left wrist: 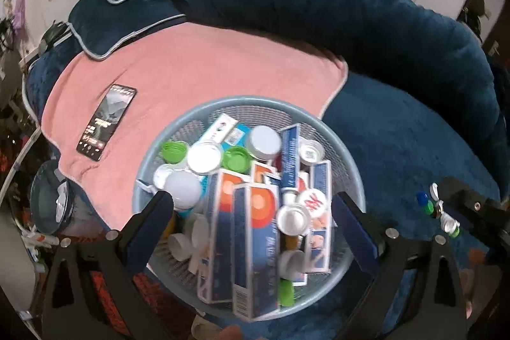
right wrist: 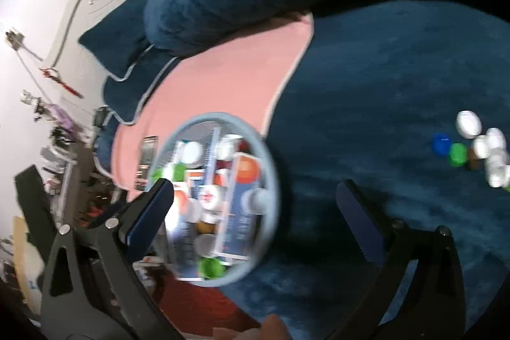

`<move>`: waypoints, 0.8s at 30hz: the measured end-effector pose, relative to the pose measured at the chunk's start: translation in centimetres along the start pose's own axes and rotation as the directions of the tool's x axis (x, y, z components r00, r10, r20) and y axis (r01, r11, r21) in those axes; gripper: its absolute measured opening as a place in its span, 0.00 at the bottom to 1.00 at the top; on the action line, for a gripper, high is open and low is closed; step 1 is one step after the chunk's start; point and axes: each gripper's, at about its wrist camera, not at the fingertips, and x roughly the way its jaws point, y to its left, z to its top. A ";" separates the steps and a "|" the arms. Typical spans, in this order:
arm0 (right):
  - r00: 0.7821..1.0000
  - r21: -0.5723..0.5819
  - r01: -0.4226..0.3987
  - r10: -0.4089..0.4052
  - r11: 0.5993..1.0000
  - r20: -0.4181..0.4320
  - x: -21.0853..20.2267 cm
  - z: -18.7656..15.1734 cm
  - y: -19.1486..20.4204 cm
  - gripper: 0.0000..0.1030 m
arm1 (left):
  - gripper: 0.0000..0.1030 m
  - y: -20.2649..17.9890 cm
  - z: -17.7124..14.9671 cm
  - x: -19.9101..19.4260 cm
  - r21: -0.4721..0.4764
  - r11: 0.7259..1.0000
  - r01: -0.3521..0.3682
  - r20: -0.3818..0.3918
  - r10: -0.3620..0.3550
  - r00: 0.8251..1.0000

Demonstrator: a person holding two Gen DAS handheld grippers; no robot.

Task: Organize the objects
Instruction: 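Move both open grippers back over the scattered caps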

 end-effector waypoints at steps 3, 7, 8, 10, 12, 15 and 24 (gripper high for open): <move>0.998 0.007 0.056 -0.056 0.998 0.036 -1.0 -0.3 -1.1 1.00 | 0.97 -1.8 -0.4 -0.1 0.054 0.998 0.023 0.003 -0.023 1.000; 0.995 0.015 0.089 -0.089 0.996 0.038 -2.0 -0.9 -2.4 1.00 | 0.97 -4.1 -1.0 -0.3 0.119 0.992 0.042 0.000 -0.042 0.999; 0.994 0.017 0.100 -0.100 0.995 0.039 -2.2 -1.1 -2.8 1.00 | 0.97 -4.8 -1.1 -0.4 0.134 0.990 0.043 0.004 -0.044 0.999; 0.992 0.015 0.119 -0.119 0.993 0.041 -2.7 -1.6 -3.3 1.00 | 0.97 -5.7 -1.3 -0.7 0.148 0.987 0.060 0.011 -0.062 0.998; 0.989 0.017 0.137 -0.138 0.990 0.049 -3.3 -2.1 -3.9 1.00 | 0.97 -6.7 -1.5 -1.0 0.155 0.984 0.088 0.010 -0.091 0.996; 0.986 0.027 0.154 -0.155 0.988 0.060 -4.1 -2.9 -4.8 1.00 | 0.97 -7.9 -1.8 -1.4 0.159 0.978 0.133 0.006 -0.136 0.991; 0.974 0.121 0.204 -0.214 0.971 0.073 -6.0 -6.7 -8.8 1.00 | 0.97 -12.7 -4.1 -0.8 0.247 0.959 0.142 -0.021 -0.141 0.990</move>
